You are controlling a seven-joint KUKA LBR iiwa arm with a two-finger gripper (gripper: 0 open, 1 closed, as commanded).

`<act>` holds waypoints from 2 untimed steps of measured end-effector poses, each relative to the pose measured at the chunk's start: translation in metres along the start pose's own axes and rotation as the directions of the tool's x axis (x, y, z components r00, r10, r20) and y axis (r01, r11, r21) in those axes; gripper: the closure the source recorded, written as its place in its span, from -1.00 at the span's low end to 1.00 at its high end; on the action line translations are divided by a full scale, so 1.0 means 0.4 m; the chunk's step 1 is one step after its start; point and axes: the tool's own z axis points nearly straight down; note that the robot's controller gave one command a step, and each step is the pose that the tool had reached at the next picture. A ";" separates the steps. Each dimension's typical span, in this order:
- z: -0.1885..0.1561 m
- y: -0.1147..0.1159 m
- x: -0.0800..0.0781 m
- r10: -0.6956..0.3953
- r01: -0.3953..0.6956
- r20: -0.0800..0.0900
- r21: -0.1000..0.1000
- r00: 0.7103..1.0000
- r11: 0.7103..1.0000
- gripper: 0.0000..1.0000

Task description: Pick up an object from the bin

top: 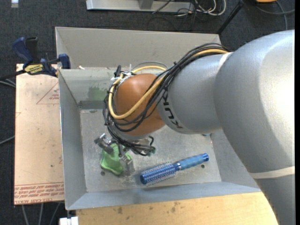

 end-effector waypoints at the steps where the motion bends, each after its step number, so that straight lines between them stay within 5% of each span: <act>1: 0.019 0.013 0.001 0.210 -0.210 0.006 -0.001 0.978 0.978 -1.00; 2: 0.044 0.016 0.021 0.210 -0.210 -0.017 -0.001 0.977 0.978 1.00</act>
Offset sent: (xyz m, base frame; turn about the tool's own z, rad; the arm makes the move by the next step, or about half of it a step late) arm -0.0108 -0.0014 -0.0185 0.2135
